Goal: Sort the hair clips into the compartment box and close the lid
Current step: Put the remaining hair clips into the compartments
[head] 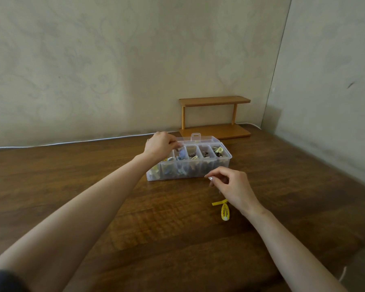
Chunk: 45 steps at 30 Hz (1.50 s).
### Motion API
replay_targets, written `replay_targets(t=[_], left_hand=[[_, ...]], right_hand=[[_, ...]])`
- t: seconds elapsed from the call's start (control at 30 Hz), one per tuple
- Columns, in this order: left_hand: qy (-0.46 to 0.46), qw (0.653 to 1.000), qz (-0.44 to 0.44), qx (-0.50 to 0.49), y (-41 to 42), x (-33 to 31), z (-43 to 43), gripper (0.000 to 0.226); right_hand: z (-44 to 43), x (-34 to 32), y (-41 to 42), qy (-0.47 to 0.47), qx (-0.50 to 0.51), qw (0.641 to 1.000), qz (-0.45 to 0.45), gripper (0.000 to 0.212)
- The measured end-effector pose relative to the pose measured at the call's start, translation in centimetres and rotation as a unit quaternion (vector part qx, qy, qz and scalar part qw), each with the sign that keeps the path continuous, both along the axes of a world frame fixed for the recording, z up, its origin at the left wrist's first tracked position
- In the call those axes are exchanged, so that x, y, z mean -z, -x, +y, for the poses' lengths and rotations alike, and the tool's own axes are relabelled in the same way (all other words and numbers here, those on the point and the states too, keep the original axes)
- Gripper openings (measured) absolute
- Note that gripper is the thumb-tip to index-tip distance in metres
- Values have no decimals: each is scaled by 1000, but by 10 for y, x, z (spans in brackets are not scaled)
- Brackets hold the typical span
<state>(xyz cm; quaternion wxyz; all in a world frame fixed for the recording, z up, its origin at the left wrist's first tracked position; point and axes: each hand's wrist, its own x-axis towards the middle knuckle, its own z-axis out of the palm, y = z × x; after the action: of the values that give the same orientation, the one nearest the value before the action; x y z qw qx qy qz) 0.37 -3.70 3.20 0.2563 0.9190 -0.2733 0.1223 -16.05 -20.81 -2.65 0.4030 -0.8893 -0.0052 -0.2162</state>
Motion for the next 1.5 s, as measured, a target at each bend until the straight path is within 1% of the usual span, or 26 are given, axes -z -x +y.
replay_targets(t=[0.07,0.17,0.3,0.4,0.47,0.53,0.6,0.73,0.87,0.97,1.13,1.27,1.4,1.5], left_hand=[[-29,1000,3,7,-5,2,-4,22],[-19,1000,-5,14,-6,6,-6,23],[19,997,-69,1,5,7,1,19],[30,990,-133,41,26,10,4,17],[32,986,-143,81,44,13,3,16],[14,986,-113,125,61,18,1,16],[-23,984,-79,160,75,25,-2,18],[-84,974,-42,207,94,45,-12,20],[-99,967,-11,234,102,57,-22,22],[-93,964,2,251,106,59,-28,24],[-113,963,-10,244,109,56,-29,19],[-122,968,6,218,104,55,-22,18],[-134,970,17,202,102,52,-14,18],[-128,972,17,194,100,51,-9,14]], right_hand=[[-1,0,0,4,2,1000,-6,13],[-1,1,0,9,5,1000,-8,13],[-4,0,-1,29,27,999,-14,13],[-12,-2,-1,32,59,998,-3,13],[-19,-3,-1,41,81,996,19,14],[-23,-4,-1,51,98,993,46,16],[-26,-4,0,57,108,990,65,18],[-29,-3,0,54,123,987,87,16],[-29,-2,0,48,125,984,113,13],[-28,-2,-1,36,122,986,110,13],[-25,-4,0,22,104,989,107,12],[-24,-5,0,19,81,990,111,9],[-22,-7,1,14,51,990,132,16],[-21,-10,3,22,33,987,153,25]])
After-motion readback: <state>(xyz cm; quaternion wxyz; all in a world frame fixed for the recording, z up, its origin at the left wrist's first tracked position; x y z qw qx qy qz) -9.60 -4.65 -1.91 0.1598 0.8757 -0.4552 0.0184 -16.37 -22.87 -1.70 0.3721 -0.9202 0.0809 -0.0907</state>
